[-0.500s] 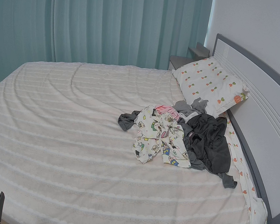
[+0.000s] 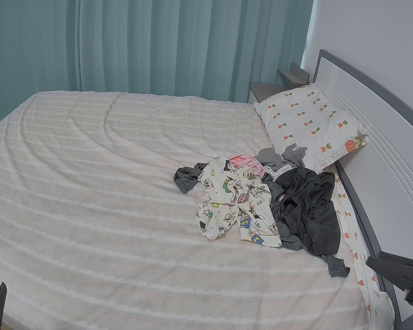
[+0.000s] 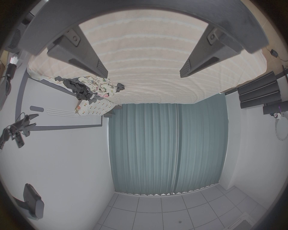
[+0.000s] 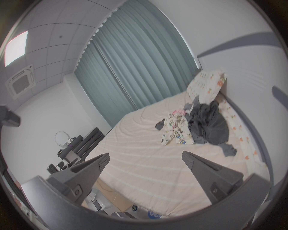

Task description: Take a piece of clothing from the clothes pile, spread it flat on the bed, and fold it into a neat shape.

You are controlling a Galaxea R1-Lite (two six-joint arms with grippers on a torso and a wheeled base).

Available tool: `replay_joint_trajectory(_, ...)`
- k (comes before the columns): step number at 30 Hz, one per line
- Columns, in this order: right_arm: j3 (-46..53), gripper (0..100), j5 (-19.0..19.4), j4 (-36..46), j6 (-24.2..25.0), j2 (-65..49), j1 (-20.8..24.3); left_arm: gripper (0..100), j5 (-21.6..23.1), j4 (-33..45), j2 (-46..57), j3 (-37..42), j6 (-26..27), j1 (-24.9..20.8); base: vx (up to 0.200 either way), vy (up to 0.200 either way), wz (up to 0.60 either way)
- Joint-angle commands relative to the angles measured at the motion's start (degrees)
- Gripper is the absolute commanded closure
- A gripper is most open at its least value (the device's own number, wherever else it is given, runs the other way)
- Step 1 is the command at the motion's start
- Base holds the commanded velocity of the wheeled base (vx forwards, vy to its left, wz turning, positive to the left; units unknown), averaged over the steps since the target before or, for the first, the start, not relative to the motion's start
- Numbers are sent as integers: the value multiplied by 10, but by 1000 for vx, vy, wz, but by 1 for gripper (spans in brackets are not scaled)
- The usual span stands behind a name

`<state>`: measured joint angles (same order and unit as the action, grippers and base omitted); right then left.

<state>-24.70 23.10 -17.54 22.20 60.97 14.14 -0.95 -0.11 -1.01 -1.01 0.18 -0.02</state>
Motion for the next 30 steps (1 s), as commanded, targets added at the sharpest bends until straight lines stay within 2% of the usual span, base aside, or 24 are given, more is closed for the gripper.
replay_joint_trajectory(1, -87, 0, 14, -118, 56, 351, 34, 0, 0, -1, 10, 10, 0, 0, 0, 0, 0)
replay_joint_trajectory(5, -172, 0, -5, -137, 81, 474, 40, 0, 0, 0, 10, 10, 0, 0, 0, 0, 0)
replay_joint_trajectory(7, -181, 0, -12, -139, 82, 487, 41, 0, 0, -1, 10, 10, 0, 0, 0, 0, 0)
replay_joint_trajectory(8, -233, 0, -72, -148, 89, 563, 54, 0, 0, 0, 10, 10, 0, 1, 0, 0, 0)
replay_joint_trajectory(12, -309, 0, -152, -178, 123, 663, 65, 0, 0, -1, 10, 10, 0, 0, 0, 0, 0)
replay_joint_trajectory(16, -390, 0, -207, -188, 151, 740, 70, 0, 0, 0, 10, 10, 0, 0, 0, 0, 0)
replay_joint_trajectory(21, -455, 0, -243, -185, 149, 805, 71, 0, 0, -1, 10, 10, 0, 0, 0, 0, 0)
replay_joint_trajectory(30, -494, 0, -258, -171, 145, 829, 65, 0, 0, -1, 10, 10, 0, 0, 0, 0, 0)
